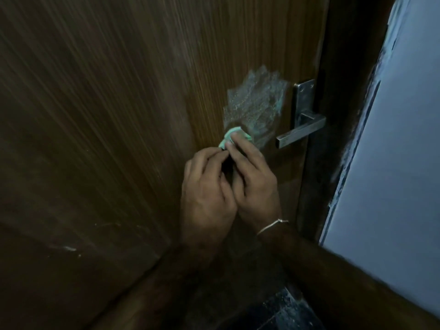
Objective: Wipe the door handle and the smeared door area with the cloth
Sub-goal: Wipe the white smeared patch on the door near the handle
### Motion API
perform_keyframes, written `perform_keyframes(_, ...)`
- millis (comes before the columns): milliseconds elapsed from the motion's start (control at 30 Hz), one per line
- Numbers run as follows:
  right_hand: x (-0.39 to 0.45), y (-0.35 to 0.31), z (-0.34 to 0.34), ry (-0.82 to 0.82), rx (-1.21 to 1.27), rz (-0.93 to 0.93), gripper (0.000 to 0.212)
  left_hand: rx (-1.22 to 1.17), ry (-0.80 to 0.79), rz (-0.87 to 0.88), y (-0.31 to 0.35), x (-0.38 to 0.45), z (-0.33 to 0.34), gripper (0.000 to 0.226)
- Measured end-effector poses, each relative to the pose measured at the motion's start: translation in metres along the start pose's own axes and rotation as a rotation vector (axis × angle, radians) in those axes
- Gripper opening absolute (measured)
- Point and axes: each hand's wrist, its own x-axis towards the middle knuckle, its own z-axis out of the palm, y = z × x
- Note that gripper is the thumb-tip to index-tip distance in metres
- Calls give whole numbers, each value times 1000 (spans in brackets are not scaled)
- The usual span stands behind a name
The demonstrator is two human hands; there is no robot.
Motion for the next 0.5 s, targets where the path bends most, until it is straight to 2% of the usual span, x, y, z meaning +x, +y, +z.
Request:
perform_keyframes(167, 28, 9, 5, -94, -52, -153, 47, 280, 0, 117, -2, 15, -3, 56)
perform_keyframes(300, -1, 19, -3, -313, -99, -2, 58, 407, -138, 173, -1, 12, -2, 62)
perform_keyframes(400, 36, 17, 1, -214, -144, -165, 63, 415, -89, 183, -7, 19, -3, 65)
perform_keyframes(500, 45, 13, -2, -229, -172, -147, 69, 426, -42, 182, -6, 28, -4, 68)
